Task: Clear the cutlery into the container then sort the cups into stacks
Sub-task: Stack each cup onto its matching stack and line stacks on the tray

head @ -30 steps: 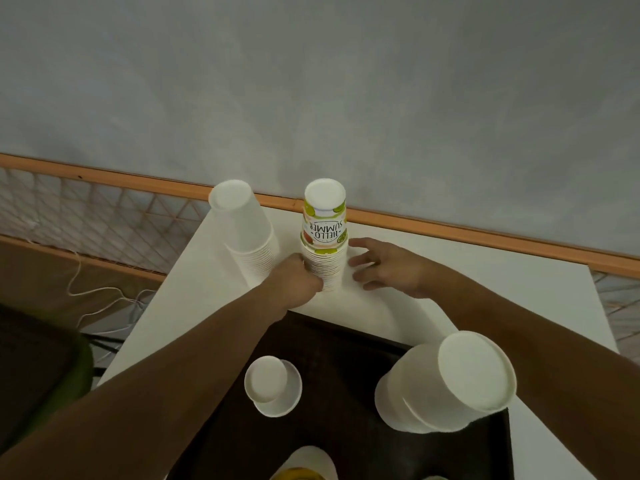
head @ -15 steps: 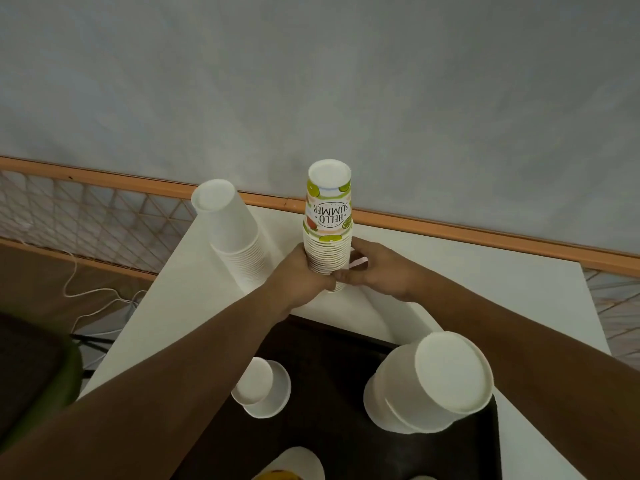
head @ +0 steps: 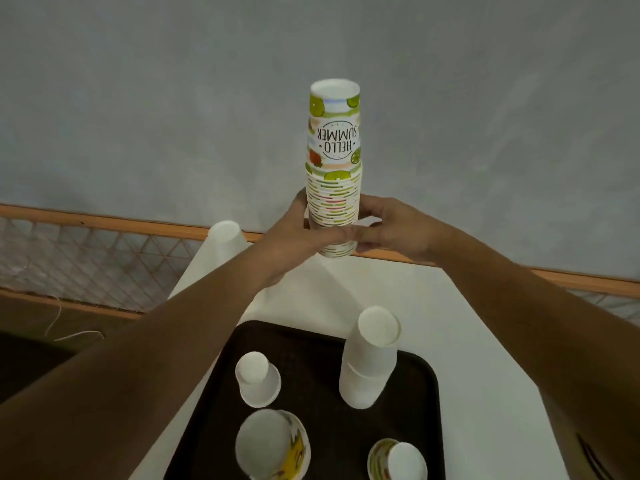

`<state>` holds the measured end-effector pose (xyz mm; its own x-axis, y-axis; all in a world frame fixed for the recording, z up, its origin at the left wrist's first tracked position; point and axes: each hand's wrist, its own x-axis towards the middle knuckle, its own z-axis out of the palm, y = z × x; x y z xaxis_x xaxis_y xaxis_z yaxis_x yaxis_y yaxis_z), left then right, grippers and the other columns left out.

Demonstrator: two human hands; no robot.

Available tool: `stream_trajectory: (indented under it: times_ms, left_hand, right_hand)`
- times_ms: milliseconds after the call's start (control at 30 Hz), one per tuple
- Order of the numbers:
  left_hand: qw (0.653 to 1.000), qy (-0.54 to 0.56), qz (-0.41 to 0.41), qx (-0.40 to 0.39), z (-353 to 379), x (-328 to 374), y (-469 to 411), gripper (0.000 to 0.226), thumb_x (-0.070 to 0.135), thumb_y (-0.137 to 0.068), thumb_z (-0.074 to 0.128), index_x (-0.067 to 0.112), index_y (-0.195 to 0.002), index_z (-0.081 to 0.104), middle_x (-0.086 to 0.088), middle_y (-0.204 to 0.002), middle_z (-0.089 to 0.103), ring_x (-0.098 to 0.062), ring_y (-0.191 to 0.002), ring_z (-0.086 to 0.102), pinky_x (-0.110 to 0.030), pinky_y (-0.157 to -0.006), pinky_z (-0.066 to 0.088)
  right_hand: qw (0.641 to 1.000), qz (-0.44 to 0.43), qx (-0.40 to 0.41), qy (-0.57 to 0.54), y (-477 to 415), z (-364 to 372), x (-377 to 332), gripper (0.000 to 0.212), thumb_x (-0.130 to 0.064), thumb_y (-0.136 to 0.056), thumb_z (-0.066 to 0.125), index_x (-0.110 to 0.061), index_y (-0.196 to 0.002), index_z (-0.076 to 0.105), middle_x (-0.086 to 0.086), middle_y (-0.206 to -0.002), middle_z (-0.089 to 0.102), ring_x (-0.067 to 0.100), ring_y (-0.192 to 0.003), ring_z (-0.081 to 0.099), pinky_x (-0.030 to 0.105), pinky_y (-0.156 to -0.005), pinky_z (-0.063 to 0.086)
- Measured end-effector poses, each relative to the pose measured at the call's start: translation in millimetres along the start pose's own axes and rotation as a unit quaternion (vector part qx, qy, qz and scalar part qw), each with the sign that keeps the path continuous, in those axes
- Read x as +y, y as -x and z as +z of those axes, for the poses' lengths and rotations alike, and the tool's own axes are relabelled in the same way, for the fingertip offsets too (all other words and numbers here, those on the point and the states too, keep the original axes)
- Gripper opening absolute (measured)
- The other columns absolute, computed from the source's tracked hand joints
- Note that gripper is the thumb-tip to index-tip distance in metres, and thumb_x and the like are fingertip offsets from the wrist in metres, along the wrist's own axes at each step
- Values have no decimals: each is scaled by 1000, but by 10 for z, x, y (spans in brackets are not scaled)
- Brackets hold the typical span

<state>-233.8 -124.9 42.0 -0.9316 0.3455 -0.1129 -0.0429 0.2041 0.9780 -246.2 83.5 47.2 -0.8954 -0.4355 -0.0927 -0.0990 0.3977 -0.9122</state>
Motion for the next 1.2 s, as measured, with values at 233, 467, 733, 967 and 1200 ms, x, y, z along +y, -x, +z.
stream_trajectory:
  times_ms: [233,467,733,967,1200]
  left_hand:
    - [991,45,116,39,259,731,1100,78,49,-82,79,36,-146,37,17,-132,63,-6,-119,65,-39,-98,56]
    - [977,75,155,129,603,802,2253,87,52,-70,81,32,-145,40,15,-130,64,-7,-117,65,-34,-96,57]
    - [978,123,83,148,909,183,2906,77,40,-70,89,30,-138,53,6,-127,70,-19,-117,68,-53,-101,55]
    - [985,124,10,119,1167,-254,2990,78,42,-64,90,35,-133,56,8,-123,72,-14,-117,68,-51,-107,51]
    - [986,125,-22,107,1442,-508,2811,76,23,-76,90,32,-140,51,6,-127,70,-13,-120,66,-42,-103,52]
  right_hand:
    - [998,-34,48,8,1058,330,-910,49,-34,-92,73,-29,-138,58,4,-125,66,26,-106,69,41,-87,61]
    - [997,-18,72,1,2114,1034,-1321,50,-46,-88,73,-30,-134,61,2,-113,70,34,-98,70,47,-83,62]
    - [996,66,23,47,2856,1508,-1171,63,-41,-91,71,-44,-147,42,-10,-138,57,15,-108,69,37,-93,59]
    - [991,2,129,-19,2819,1312,-1229,74,-62,-81,70,-38,-147,47,-20,-139,58,2,-125,57,35,-105,49]
    - [993,6,114,4,2538,1232,-856,45,-50,-88,71,-30,-127,62,-16,-118,69,2,-108,65,26,-88,55]
